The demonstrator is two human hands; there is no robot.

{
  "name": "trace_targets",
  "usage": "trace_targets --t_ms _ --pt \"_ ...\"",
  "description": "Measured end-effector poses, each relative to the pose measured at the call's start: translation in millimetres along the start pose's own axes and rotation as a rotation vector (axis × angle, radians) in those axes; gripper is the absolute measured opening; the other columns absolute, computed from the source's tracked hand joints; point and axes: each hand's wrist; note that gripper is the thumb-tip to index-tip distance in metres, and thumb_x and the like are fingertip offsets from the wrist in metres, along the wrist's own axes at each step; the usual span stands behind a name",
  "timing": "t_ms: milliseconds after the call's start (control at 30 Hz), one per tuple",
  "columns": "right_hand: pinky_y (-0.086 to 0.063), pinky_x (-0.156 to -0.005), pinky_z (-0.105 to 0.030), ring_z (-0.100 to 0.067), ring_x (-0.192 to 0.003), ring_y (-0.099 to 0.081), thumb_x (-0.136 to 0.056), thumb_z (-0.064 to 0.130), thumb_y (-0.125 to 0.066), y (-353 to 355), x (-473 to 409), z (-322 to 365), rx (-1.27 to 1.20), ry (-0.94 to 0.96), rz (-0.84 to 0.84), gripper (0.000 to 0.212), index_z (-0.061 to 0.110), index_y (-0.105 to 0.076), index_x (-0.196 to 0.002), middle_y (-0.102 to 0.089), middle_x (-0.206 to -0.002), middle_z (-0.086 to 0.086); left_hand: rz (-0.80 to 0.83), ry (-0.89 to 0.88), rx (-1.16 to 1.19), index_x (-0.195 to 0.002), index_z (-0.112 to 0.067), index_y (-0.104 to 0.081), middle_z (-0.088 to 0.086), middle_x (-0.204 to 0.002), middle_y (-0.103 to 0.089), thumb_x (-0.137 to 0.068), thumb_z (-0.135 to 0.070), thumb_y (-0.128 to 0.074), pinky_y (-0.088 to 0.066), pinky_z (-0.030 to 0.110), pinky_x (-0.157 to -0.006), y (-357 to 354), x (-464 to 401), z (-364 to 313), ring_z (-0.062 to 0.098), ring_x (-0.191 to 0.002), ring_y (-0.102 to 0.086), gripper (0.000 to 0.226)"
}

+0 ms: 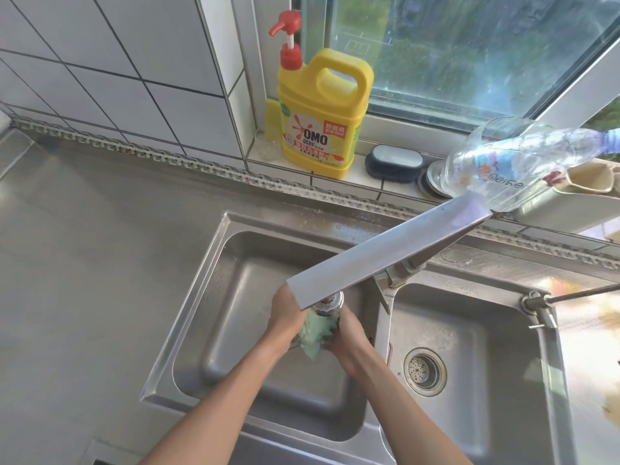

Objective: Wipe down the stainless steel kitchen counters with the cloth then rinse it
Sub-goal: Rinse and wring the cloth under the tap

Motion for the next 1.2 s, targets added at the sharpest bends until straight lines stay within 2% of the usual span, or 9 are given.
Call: trace_targets --t_ms 167,333,433,533,700,833,967,1033,1200 --pt "-0.060 -0.083 -0.030 -0.017 -0.103 -0.073 -0.094 0.009 -0.063 6 1 17 0.365 0.368 -0.172 0.019 0.019 -0.072 -0.107 -0.078 -0.102 0.003 -0.035 0.083 -0.016 -0.087 -0.063 -0.064 -0.037 -0.086 -0.069 -0.072 -0.054 -0.052 -0.046 0.020 -0.069 13 -5 11 -0.021 -0.078 -0.061 0.021" --pt "-0.053 -0.067 -0.024 -0.003 -0.078 -0.067 -0.078 0.024 -0.065 -13 17 10 0.633 0.573 -0.257 0.015 0.037 -0.063 -0.087 -0.072 -0.085 0.017 -0.080 0.400 0.347 -0.077 -0.022 -0.059 -0.003 -0.069 -0.066 -0.093 -0.031 -0.062 -0.049 0.025 -0.062 -9 -16 0 0.017 -0.065 -0.062 0.018" --pt "-0.053 -0.065 -0.036 -0.017 -0.070 -0.061 -0.078 0.030 -0.057 -30 24 1 0.680 0.549 -0.341 0.004 0.032 -0.054 -0.079 -0.067 -0.075 0.006 0.012 0.497 0.275 -0.075 -0.022 -0.046 -0.001 -0.051 -0.054 -0.109 -0.028 -0.040 -0.045 0.018 -0.051 -18 -16 -1 0.019 -0.054 -0.055 0.036" --pt "-0.052 -0.093 -0.052 -0.044 -0.096 -0.065 -0.083 0.035 -0.060 -44 23 14 0.646 0.415 -0.376 0.020 0.016 -0.065 -0.083 -0.070 -0.092 -0.024 0.102 0.512 0.286 -0.073 -0.021 -0.037 0.001 -0.061 -0.050 -0.112 -0.018 -0.027 -0.040 0.028 -0.060 -34 -9 1 0.016 -0.052 -0.053 0.041" --pt "-0.053 -0.073 -0.037 -0.031 -0.082 -0.066 -0.066 0.035 -0.063 -26 6 47 0.772 0.236 -0.390 0.021 0.024 -0.046 -0.061 -0.053 -0.063 0.012 -0.022 0.587 0.375 -0.082 -0.020 -0.051 0.002 -0.075 -0.057 -0.110 -0.017 -0.039 -0.046 0.021 -0.053 -47 6 2 0.016 -0.065 -0.055 0.031" --pt "-0.057 -0.068 -0.036 -0.032 -0.076 -0.069 -0.073 0.031 -0.056 -30 15 34 0.740 0.264 -0.343 0.010 0.030 -0.063 -0.067 -0.066 -0.068 0.006 0.027 0.558 0.526 -0.055 -0.014 -0.041 0.004 -0.038 -0.044 -0.099 -0.027 -0.049 -0.039 0.017 -0.039 -37 3 4 0.018 -0.033 -0.048 0.046" --pt "-0.061 -0.071 -0.053 -0.044 -0.077 -0.069 -0.068 0.032 -0.043 -32 22 16 0.732 0.248 -0.266 0.030 0.014 -0.067 -0.075 -0.073 -0.078 -0.019 0.018 0.507 0.440 -0.068 -0.020 -0.039 0.005 -0.058 -0.043 -0.093 -0.035 -0.056 -0.036 0.025 -0.054 -22 -4 2 0.020 -0.054 -0.045 0.034" --pt "-0.061 -0.071 -0.047 -0.036 -0.073 -0.068 -0.073 0.025 -0.047 -30 17 31 0.813 0.252 -0.239 0.017 0.018 -0.059 -0.063 -0.068 -0.069 -0.013 0.082 0.489 0.397 -0.066 -0.014 -0.042 0.005 -0.044 -0.047 -0.087 -0.037 -0.053 -0.038 0.021 -0.050 -28 3 1 0.021 -0.039 -0.049 0.033" --pt "-0.054 -0.072 -0.038 -0.029 -0.082 -0.066 -0.084 0.031 -0.062 -30 13 49 0.806 0.261 -0.358 0.026 0.024 -0.048 -0.063 -0.060 -0.070 0.003 0.103 0.464 0.426 -0.077 -0.014 -0.068 0.008 -0.061 -0.061 -0.092 -0.026 -0.062 -0.042 0.022 -0.044 -36 6 -4 0.022 -0.045 -0.055 0.020"
Point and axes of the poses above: each hand's wrist, its own x-axis away from the middle knuckle, its own y-axis out of the back of the hand, z = x × y
